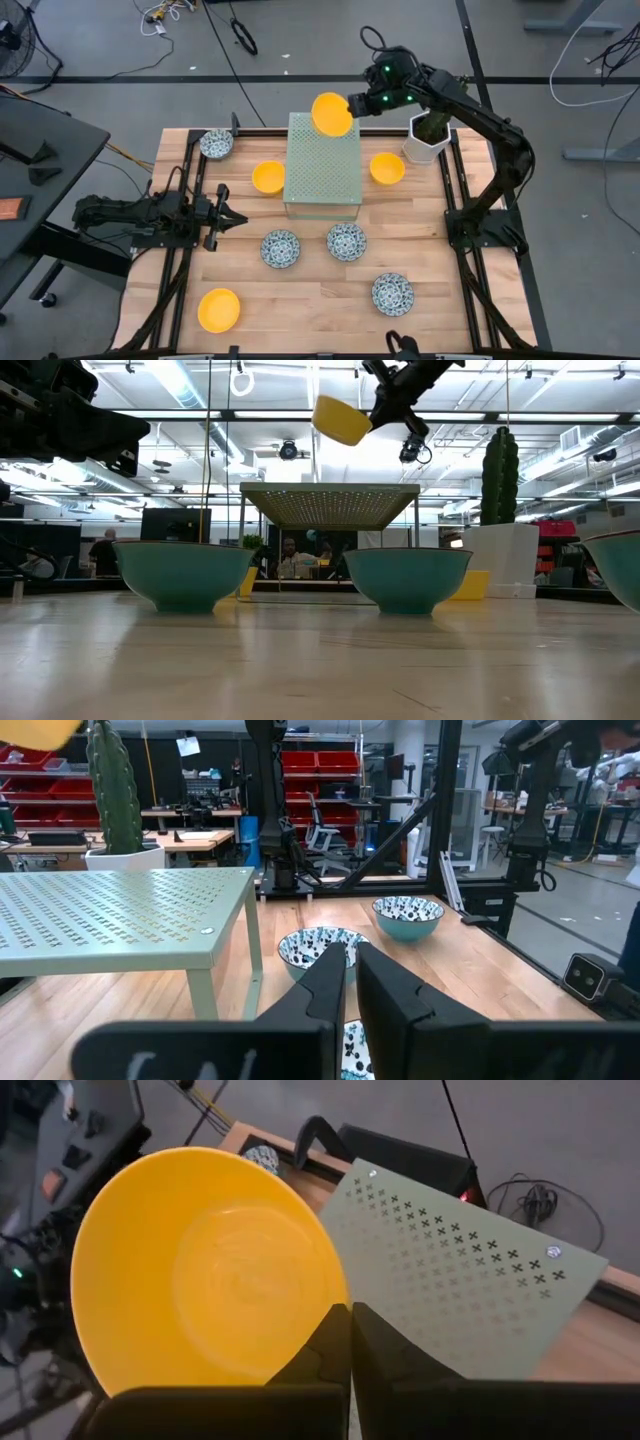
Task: Pick & Place Mini bowls
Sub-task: Put the yellow bowl on the shelf
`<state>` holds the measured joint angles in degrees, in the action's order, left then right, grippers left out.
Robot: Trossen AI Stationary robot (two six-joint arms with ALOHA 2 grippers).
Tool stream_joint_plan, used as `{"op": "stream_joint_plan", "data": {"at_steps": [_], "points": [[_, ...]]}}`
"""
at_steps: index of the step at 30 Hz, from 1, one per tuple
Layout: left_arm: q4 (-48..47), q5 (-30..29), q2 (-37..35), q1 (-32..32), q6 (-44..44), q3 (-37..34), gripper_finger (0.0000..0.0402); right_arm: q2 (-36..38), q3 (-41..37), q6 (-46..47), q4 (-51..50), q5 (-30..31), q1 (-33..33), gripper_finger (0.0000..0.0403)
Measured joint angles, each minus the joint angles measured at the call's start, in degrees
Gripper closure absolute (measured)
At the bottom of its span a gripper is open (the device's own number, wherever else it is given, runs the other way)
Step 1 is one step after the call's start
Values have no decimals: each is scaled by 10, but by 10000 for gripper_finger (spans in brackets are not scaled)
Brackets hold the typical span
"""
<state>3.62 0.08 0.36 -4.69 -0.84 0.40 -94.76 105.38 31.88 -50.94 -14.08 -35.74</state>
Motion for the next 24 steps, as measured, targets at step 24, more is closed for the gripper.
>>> {"op": "stream_joint_plan", "data": {"at_steps": [24], "points": [[0,0,0,0,0,0,367,0,0,116,36,46,-16,403]]}}
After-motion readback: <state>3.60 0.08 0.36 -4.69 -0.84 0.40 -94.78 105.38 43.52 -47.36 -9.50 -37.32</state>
